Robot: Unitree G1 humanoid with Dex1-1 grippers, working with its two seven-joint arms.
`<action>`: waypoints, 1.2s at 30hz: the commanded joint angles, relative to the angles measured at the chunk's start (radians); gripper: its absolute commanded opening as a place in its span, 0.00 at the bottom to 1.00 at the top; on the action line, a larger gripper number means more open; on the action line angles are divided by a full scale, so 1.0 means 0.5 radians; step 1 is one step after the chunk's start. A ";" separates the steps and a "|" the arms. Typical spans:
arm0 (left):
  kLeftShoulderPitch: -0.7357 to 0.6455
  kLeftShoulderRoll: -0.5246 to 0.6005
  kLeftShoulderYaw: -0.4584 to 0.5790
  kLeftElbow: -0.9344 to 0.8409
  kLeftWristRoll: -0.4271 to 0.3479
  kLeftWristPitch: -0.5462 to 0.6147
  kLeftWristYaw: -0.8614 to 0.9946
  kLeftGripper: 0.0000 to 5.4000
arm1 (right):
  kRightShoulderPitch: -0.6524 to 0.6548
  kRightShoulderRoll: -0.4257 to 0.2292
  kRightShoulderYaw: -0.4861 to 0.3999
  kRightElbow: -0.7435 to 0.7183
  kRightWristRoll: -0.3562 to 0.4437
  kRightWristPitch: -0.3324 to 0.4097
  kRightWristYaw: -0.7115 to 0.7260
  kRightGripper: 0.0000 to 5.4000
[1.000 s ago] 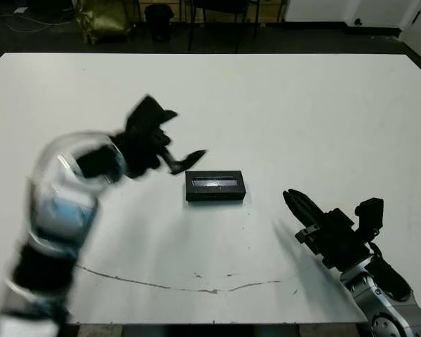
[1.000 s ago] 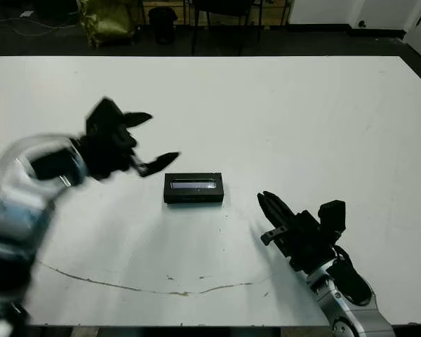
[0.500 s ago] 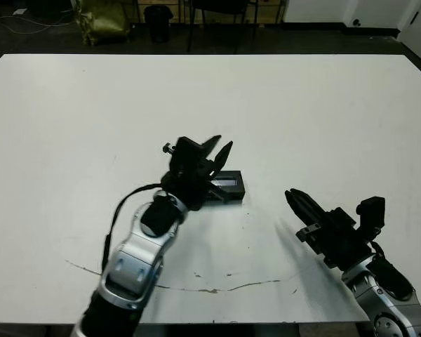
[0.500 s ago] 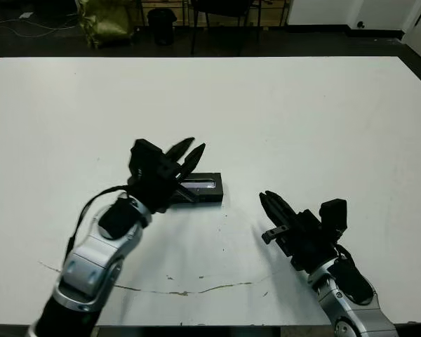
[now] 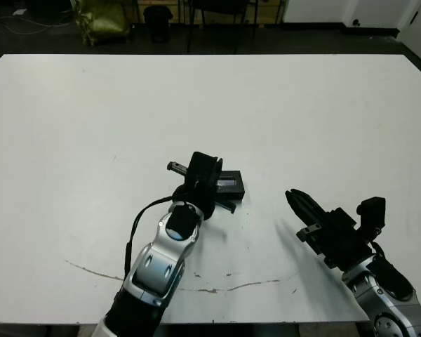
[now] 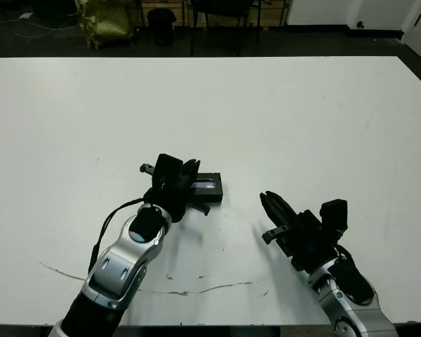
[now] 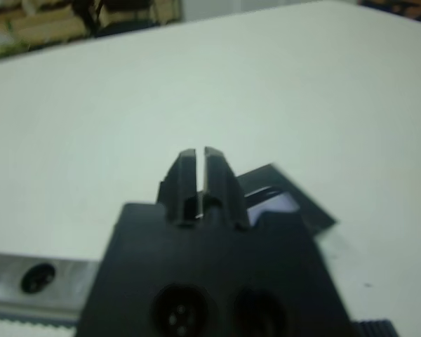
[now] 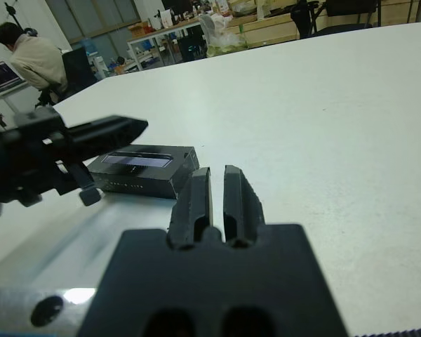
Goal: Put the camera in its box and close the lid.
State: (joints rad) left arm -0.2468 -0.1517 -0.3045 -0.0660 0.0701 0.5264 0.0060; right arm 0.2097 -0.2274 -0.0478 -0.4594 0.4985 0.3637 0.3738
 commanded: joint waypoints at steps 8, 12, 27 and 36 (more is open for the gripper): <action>-0.109 -0.143 0.200 0.239 -0.179 0.399 0.121 0.00 | 0.020 -0.001 -0.006 0.040 0.000 -0.009 0.030 0.00; -0.106 -0.161 0.249 0.306 -0.236 0.425 0.146 0.00 | 0.025 0.003 -0.012 0.038 0.005 -0.010 0.028 0.00; -0.003 -0.127 0.194 0.119 -0.299 0.436 0.160 0.00 | 0.028 0.003 -0.008 0.042 0.003 -0.008 0.026 0.00; 0.164 0.006 0.194 -0.368 -0.348 0.085 0.095 0.00 | 0.032 0.014 -0.001 -0.009 -0.053 -0.018 -0.043 0.00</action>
State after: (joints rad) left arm -0.2008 -0.1452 -0.2033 -0.2137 -0.1176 0.6044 0.0589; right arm 0.2138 -0.2172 -0.0459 -0.4557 0.4882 0.3401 0.3756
